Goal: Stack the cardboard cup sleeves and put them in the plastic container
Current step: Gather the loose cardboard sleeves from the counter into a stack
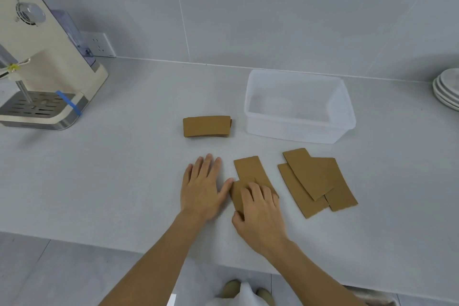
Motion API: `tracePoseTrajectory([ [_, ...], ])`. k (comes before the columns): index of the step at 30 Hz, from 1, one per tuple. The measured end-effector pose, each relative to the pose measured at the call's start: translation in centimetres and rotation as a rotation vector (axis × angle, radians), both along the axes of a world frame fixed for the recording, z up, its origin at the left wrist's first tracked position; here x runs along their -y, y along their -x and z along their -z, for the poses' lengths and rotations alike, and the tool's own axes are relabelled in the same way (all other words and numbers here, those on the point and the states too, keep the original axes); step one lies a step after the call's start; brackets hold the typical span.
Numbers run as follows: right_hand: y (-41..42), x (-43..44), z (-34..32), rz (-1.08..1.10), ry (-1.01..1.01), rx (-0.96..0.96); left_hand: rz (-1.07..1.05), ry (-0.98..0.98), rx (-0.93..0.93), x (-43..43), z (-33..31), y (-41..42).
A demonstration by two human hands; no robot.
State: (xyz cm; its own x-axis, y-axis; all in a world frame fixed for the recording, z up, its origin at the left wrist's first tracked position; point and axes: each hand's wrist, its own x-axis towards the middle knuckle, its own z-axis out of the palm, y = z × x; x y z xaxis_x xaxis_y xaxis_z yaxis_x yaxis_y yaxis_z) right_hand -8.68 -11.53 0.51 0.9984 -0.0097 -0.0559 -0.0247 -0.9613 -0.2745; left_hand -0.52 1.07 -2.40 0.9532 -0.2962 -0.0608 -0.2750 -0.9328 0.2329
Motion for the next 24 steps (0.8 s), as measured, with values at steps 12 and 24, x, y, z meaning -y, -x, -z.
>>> tracePoseTrajectory([
  [12,-4.3,1.8,-7.1,0.138,-0.424,0.08,-0.373,1.347,-0.613,1.2,-8.1,-1.1],
  [24,-2.1,-3.0,-5.6,-0.001,-0.557,0.147,-0.27,2.042,-1.359,1.3,-5.4,2.0],
])
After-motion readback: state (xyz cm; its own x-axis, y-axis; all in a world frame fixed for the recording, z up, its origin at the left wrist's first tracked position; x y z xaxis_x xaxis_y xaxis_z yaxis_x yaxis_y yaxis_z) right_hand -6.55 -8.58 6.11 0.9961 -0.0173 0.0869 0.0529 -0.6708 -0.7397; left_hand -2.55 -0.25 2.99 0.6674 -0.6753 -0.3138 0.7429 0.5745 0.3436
